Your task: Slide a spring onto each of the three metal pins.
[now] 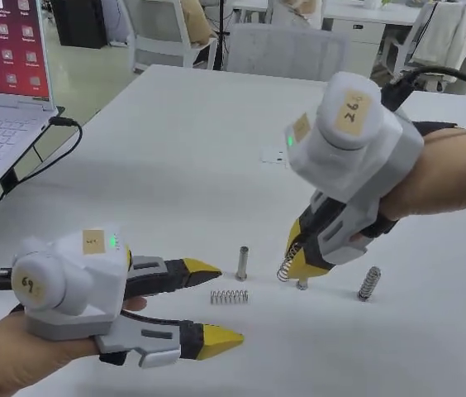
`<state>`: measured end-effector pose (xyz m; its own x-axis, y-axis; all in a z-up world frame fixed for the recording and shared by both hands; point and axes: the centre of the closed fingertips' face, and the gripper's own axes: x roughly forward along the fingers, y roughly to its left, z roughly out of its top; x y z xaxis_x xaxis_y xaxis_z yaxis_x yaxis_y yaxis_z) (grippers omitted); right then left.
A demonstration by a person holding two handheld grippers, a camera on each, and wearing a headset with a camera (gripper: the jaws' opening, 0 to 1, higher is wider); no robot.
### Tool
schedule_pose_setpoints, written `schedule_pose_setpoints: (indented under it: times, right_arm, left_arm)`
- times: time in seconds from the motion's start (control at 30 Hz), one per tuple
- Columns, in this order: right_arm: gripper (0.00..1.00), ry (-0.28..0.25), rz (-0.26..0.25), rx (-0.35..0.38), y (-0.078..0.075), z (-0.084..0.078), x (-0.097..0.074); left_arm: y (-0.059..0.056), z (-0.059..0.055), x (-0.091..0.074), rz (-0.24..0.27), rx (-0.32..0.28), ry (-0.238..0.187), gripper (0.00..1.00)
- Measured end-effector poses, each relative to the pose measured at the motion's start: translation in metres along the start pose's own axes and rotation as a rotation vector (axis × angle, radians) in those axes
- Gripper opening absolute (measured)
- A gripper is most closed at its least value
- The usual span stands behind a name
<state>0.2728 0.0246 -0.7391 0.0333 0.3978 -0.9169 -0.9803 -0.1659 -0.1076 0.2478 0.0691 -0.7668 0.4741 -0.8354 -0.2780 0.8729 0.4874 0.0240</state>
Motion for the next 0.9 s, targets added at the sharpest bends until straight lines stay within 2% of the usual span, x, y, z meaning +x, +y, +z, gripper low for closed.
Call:
schedule_pose_setpoints:
  times: [0.3,0.5,0.67,0.9]
  right_arm:
    - [0.09,0.018,-0.039,0.034,-0.023,-0.015,-0.011]
    - [0.09,0.042,-0.057,0.055,-0.032,-0.026,-0.013]
    - [0.09,0.073,-0.065,0.072,-0.043,-0.038,-0.009]
    - [0.09,0.096,-0.064,0.097,-0.052,-0.048,0.0]
  left_arm:
    - [0.0,-0.002,-0.001,0.009,-0.007,0.002,0.47]
    - [0.0,-0.003,-0.001,0.009,-0.009,0.001,0.48]
    - [-0.001,-0.004,-0.001,0.011,-0.012,0.003,0.48]
    - [-0.001,-0.005,-0.002,0.014,-0.015,0.006,0.48]
